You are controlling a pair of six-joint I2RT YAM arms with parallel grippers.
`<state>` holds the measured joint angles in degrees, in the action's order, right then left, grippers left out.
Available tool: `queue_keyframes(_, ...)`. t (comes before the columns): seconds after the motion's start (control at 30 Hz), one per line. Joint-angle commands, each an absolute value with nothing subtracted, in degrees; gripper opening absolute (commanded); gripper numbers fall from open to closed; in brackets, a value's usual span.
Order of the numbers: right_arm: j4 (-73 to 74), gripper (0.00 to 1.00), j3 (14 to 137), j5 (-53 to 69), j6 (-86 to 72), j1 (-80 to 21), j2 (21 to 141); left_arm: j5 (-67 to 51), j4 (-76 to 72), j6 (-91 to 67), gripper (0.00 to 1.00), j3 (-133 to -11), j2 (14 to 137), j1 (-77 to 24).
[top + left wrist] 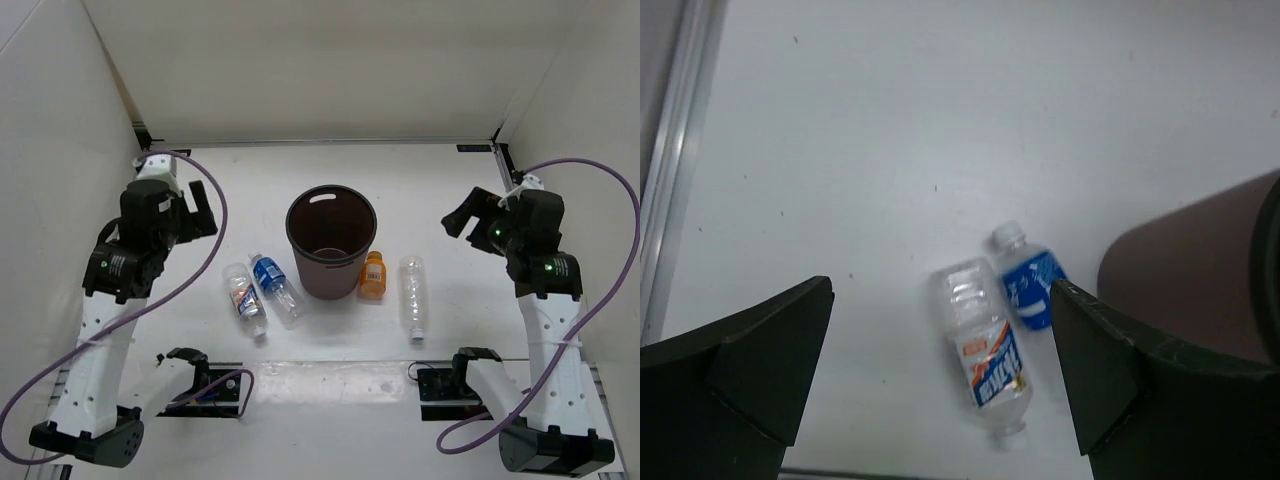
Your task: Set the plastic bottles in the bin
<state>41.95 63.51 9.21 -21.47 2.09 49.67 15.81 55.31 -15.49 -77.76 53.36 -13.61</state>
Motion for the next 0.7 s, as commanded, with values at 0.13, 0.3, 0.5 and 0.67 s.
queue_keyframes(0.13,48.4,0.9,65.4,5.5,-20.9,-3.2,50.0,9.3,55.6,-12.6,1.0,-63.0,42.6,-13.9)
queue_keyframes(0.3,46.2,0.9,60.4,-1.7,-23.8,-13.0,50.2,11.6,52.6,-14.1,1.0,-60.6,37.8,-15.4)
queue_keyframes(0.5,45.6,0.9,56.4,4.9,-29.0,-7.7,54.8,22.8,58.0,-16.9,1.0,-63.0,41.1,-15.6)
queue_keyframes(0.67,44.0,0.9,53.0,4.2,-28.6,-3.9,53.9,22.8,60.0,-19.2,1.0,-62.4,38.7,-15.4)
